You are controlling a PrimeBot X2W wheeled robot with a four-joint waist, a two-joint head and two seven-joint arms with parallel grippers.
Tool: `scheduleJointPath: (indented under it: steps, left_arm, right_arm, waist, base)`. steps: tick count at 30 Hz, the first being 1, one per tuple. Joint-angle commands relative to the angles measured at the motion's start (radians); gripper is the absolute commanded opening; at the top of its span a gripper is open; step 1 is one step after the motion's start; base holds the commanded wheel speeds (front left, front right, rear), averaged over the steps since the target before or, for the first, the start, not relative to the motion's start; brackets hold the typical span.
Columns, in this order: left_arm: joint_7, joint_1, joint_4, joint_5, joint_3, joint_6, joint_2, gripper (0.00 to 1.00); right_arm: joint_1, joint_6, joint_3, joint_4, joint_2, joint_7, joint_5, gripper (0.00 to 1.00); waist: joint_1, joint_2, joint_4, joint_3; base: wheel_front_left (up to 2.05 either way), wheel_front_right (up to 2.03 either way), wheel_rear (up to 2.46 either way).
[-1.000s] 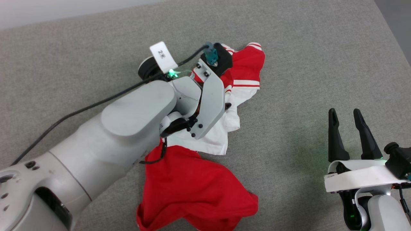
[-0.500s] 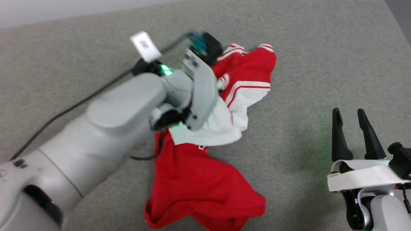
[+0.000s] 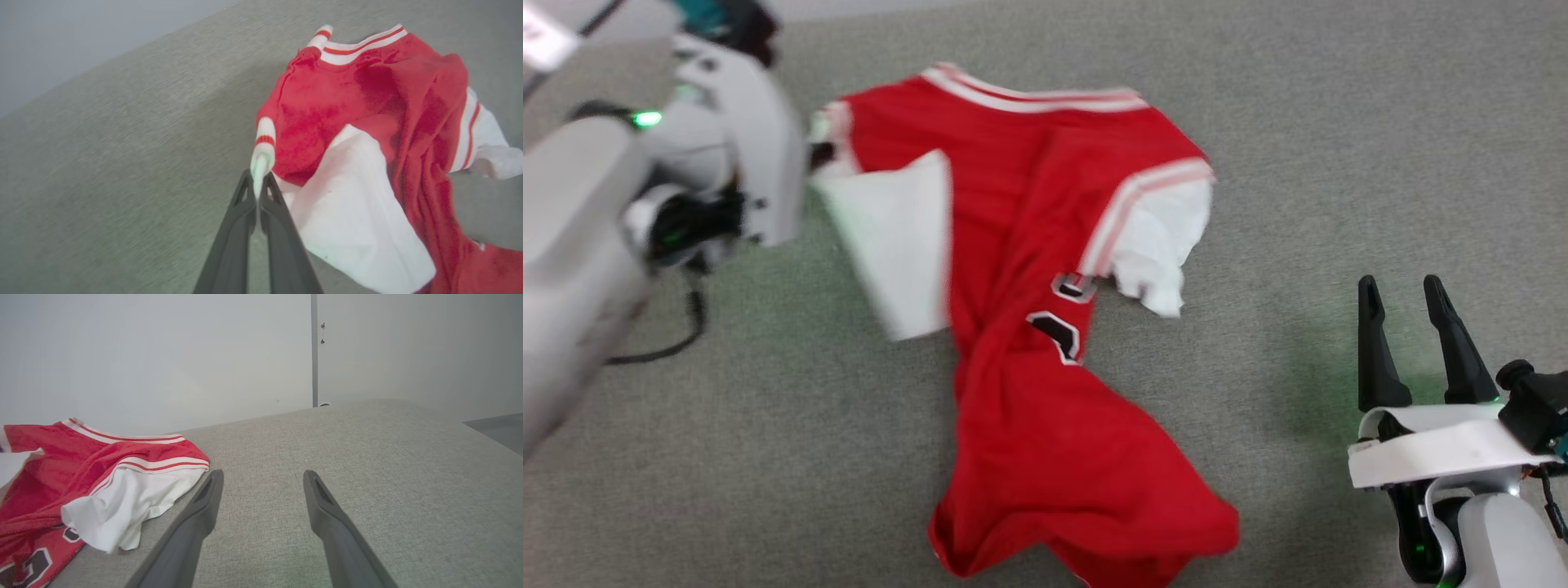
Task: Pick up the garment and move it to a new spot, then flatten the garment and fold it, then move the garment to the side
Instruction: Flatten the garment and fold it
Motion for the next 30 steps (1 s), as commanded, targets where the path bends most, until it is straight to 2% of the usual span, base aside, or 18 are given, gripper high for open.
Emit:
scheduleJointPath:
  steps: [1, 4, 6, 11, 15, 17, 18, 19, 20, 21, 30]
  left_arm:
    - [-0.014, 0.015, -0.004, 0.012, -0.006, 0.002, 0.014, 0.0]
    - [-0.08, 0.007, 0.029, 0.061, -0.024, 0.002, 0.073, 0.0]
    - [-0.125, 0.012, 0.063, 0.086, -0.036, 0.002, 0.09, 0.0]
    - [-0.239, 0.029, 0.148, 0.1, -0.042, 0.002, 0.089, 0.0]
    - [-0.263, 0.049, 0.204, 0.124, -0.06, 0.003, 0.069, 0.0]
    - [-0.266, 0.062, 0.225, 0.126, -0.067, 0.002, 0.055, 0.27]
    - [-0.271, 0.066, 0.238, 0.122, -0.069, 0.003, 0.05, 0.34]
    - [-0.279, 0.069, 0.247, 0.12, -0.07, 0.003, 0.045, 0.46]
    - [-0.288, 0.07, 0.255, 0.117, -0.07, 0.003, 0.041, 0.54]
    - [-0.296, 0.071, 0.262, 0.117, -0.071, 0.003, 0.038, 1.0]
    - [-0.339, 0.037, 0.211, 0.136, -0.083, 0.002, 0.034, 1.0]
  right_arm:
    - [-0.019, -0.001, 0.003, -0.003, 0.002, -0.005, -0.008, 1.0]
    - [-0.024, -0.001, 0.005, -0.008, 0.002, -0.005, -0.021, 1.0]
    - [-0.028, -0.001, 0.004, -0.012, 0.002, -0.005, -0.026, 1.0]
    - [-0.03, -0.001, 0.003, -0.017, 0.002, -0.005, -0.039, 1.0]
    - [-0.028, -0.001, 0.009, -0.013, 0.002, -0.005, -0.047, 1.0]
    - [-0.03, -0.001, 0.012, -0.011, 0.002, -0.005, -0.05, 1.0]
    - [-0.032, -0.001, 0.013, -0.01, 0.002, -0.005, -0.053, 1.0]
    - [-0.032, -0.001, 0.013, -0.01, 0.002, -0.005, -0.056, 1.0]
    - [-0.031, -0.001, 0.014, -0.01, 0.002, -0.005, -0.057, 1.0]
    - [-0.029, -0.001, 0.013, -0.009, 0.002, -0.005, -0.058, 1.0]
    - [-0.003, -0.001, 0.006, 0.004, 0.002, -0.005, -0.077, 1.0]
  waist:
    - [0.0, -0.0001, 0.003, 0.015]
    - [0.0, -0.0001, 0.0, 0.035]
    - [0.0, -0.0001, -0.002, 0.047]
    - [0.0, -0.0001, -0.005, 0.066]
    - [0.0, -0.0001, 0.001, 0.066]
    - [0.0, -0.0001, 0.006, 0.062]
    - [0.0, -0.0001, 0.009, 0.06]
    - [0.0, -0.0001, 0.012, 0.055]
    - [0.0, -0.0001, 0.017, 0.05]
    - [0.0, -0.0001, 0.021, 0.044]
    - [0.0, -0.0001, 0.083, -0.017]
  base:
    - [0.0, 0.0, 0.0]
    - [0.0, 0.0, 0.0]
    - [0.0, 0.0, 0.0]
    - [0.0, 0.0, 0.0]
    - [0.0, 0.0, 0.0]
    - [0.0, 0.0, 0.0]
    - [0.0, 0.0, 0.0]
    - [0.0, 0.0, 0.0]
    - [0.0, 0.0, 0.0]
    - [0.0, 0.0, 0.0]
    - [0.0, 0.0, 0.0]
